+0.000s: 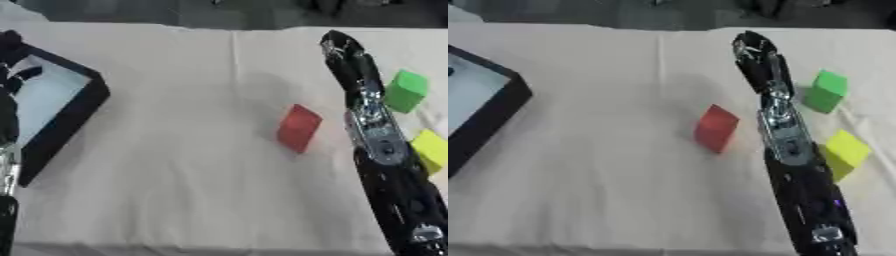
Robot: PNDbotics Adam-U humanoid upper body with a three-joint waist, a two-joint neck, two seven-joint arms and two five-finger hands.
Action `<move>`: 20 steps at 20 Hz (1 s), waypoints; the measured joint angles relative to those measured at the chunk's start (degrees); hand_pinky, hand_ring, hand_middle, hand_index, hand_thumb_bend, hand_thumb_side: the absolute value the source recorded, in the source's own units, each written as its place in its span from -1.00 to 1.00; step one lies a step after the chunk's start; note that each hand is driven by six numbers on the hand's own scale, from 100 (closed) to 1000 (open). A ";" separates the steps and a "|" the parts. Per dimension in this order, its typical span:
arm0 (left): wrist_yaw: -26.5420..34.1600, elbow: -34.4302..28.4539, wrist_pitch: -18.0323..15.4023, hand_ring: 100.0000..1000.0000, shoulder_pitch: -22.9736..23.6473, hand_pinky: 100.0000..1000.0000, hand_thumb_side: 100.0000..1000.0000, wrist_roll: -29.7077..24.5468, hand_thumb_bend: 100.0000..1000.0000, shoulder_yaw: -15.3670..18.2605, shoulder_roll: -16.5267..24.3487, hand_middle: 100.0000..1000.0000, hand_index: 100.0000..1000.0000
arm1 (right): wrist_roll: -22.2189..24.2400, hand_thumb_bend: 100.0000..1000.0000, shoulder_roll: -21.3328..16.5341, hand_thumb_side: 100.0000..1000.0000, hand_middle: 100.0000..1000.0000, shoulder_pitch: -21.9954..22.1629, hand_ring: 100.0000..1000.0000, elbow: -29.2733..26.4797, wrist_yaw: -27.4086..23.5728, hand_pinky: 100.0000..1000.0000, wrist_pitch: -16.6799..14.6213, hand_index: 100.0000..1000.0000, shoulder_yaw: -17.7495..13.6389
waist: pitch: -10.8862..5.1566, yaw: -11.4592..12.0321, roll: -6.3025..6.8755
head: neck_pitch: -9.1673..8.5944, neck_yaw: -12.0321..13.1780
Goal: Pick up the objects with one hand, pass them to the other hand, and then place them into the box on the other side of the table.
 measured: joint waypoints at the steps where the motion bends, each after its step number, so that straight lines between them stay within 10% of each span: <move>1: 0.00 0.00 0.00 0.68 0.00 0.44 0.50 0.00 -0.86 0.00 0.00 0.58 0.57 | 0.00 -1.00 0.00 0.16 0.52 0.00 0.64 0.00 0.00 0.71 0.00 0.68 0.00 | 0.00 0.00 0.00 | 0.00 0.00; 12: 0.00 0.00 0.03 0.68 0.00 0.44 0.50 0.06 -0.86 0.06 0.00 0.58 0.57 | 0.02 -1.00 -0.03 0.10 0.54 -1.82 0.66 -1.13 0.00 0.71 -0.24 0.69 -0.02 | 0.00 0.34 0.00 | -0.31 0.10; 20: 0.00 0.02 0.19 0.68 0.55 0.44 0.50 0.23 -0.86 0.20 0.05 0.58 0.57 | 2.39 -1.00 -6.49 -0.01 0.50 -11.57 0.64 1.09 1.99 0.69 3.44 0.68 1.91 | 0.00 0.27 0.00 | -0.51 -1.31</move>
